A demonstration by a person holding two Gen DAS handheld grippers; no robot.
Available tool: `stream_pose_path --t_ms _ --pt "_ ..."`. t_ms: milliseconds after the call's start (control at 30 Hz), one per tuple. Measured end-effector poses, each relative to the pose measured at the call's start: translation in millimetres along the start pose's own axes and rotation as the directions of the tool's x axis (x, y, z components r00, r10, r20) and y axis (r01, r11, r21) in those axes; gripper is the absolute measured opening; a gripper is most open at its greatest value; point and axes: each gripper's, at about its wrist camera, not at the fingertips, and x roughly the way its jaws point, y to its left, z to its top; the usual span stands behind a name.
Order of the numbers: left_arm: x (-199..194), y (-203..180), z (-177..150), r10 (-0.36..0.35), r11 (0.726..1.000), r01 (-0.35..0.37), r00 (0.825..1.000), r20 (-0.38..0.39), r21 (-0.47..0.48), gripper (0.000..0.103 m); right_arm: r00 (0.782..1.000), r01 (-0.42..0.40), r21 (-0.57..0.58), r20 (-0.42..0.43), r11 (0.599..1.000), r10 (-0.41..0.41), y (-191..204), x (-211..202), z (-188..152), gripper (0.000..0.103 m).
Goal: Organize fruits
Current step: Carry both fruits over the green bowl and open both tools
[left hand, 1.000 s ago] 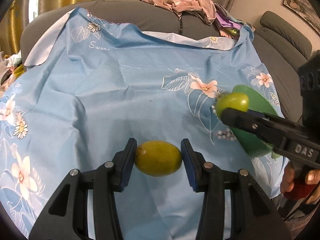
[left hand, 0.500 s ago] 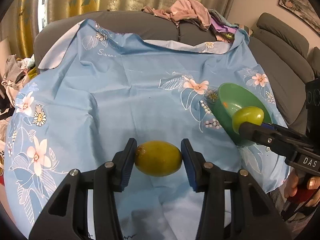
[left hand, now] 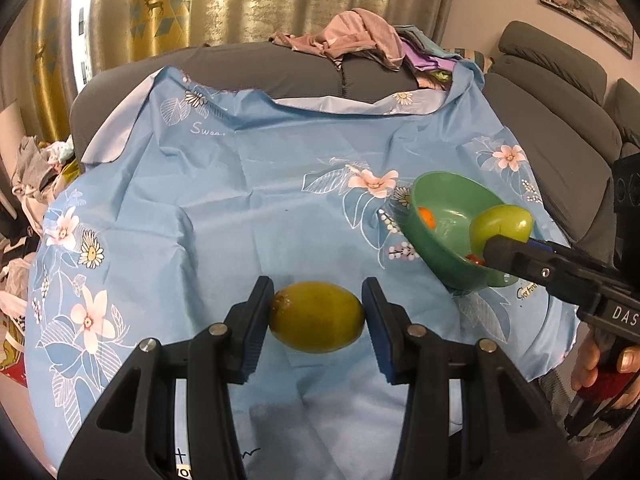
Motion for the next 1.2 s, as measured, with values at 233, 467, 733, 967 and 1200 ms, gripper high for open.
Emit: stream_pose_path --t_ms 233,467,733,967,1200 --pt "4.1 -18.1 9.8 -0.01 0.999 0.01 1.0 0.0 0.044 0.045 1.0 0.007 0.026 0.027 1.0 -0.007 -14.4 -10.9 0.8 0.034" --pt "15.8 -39.5 21.6 -0.025 0.996 0.026 1.0 -0.011 0.088 0.046 0.998 0.02 0.052 0.055 0.998 -0.023 -30.0 -20.4 1.9 0.034" --pt "32.2 -64.8 34.2 -0.055 0.989 0.058 0.998 -0.028 0.135 0.046 0.996 0.046 0.098 0.076 0.994 -0.053 -53.7 -31.2 0.9 0.034" --pt "49.2 -89.0 41.6 -0.081 0.981 0.089 0.995 -0.049 0.174 0.046 0.993 0.073 0.133 0.086 0.988 -0.085 -71.7 -37.1 -0.9 0.034" --pt "71.2 -112.4 47.1 -0.103 0.969 0.118 0.991 -0.08 0.217 0.046 0.988 0.119 0.168 0.08 0.979 -0.133 -93.0 -41.7 -4.5 0.035"
